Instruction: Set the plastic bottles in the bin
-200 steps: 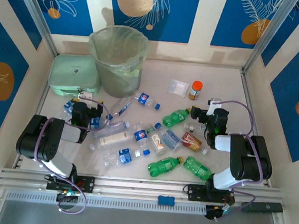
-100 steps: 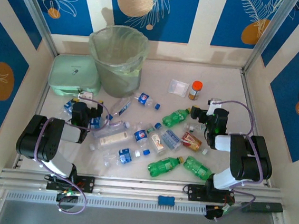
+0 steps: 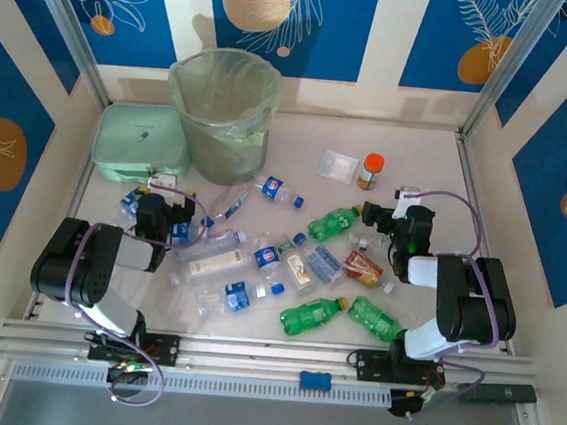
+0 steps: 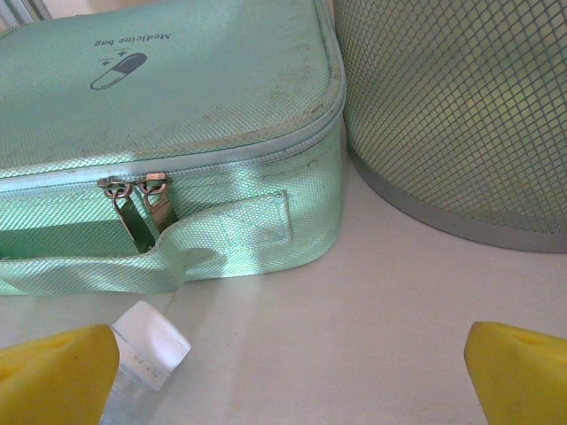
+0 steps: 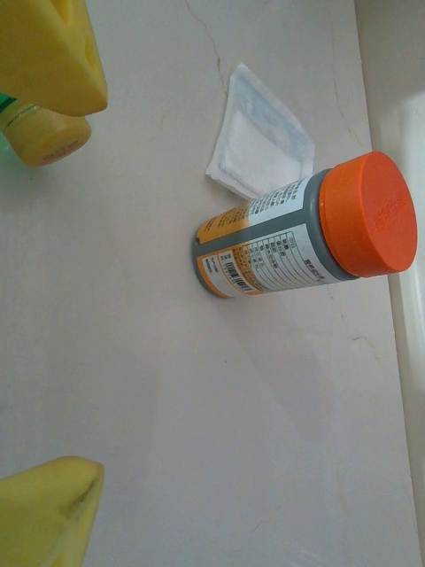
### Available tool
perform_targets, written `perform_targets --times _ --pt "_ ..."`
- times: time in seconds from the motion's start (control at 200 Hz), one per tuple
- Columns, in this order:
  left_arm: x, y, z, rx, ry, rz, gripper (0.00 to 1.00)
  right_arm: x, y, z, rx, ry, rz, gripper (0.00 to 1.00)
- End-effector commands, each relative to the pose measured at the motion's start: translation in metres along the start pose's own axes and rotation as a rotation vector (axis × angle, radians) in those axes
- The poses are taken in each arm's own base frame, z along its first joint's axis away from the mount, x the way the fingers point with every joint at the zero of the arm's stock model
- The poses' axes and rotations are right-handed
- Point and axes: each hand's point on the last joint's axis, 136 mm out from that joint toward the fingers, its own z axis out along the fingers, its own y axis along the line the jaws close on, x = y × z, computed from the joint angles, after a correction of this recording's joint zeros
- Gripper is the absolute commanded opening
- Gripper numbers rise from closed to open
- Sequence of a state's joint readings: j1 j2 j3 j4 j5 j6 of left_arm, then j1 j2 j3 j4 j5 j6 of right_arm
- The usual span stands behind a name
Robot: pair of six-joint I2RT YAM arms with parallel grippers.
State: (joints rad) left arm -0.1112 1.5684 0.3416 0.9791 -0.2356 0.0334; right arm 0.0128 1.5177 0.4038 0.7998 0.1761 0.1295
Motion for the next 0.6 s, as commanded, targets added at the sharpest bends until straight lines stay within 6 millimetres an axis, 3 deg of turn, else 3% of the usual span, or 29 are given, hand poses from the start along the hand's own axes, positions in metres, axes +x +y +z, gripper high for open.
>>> perform_targets --times 0.0,0.145,0.23,0.335,0.485,0.59 --pt "-0.010 0.002 0.000 0.002 -0.036 -0.009 1.00 -0.012 0.000 -0.002 0.016 -0.028 -0.010 1.00" --pt "-0.024 0.014 -0.015 -0.057 -0.058 -0.026 1.00 -0.035 -0.007 -0.017 0.087 -0.019 0.009 1.00" --pt "-0.040 0.024 -0.024 -0.103 -0.054 -0.042 1.00 -0.049 -0.014 -0.029 0.140 -0.003 0.074 1.00" --pt "-0.063 0.034 -0.036 -0.138 -0.061 -0.086 1.00 -0.063 -0.008 -0.044 0.130 0.045 0.170 1.00" --pt "-0.083 0.037 -0.056 -0.125 0.017 -0.214 1.00 -0.061 0.007 -0.066 0.108 0.192 0.360 0.99" --pt "-0.088 0.019 -0.072 -0.008 0.085 -0.326 1.00 -0.047 0.027 -0.077 0.079 0.328 0.493 0.96"
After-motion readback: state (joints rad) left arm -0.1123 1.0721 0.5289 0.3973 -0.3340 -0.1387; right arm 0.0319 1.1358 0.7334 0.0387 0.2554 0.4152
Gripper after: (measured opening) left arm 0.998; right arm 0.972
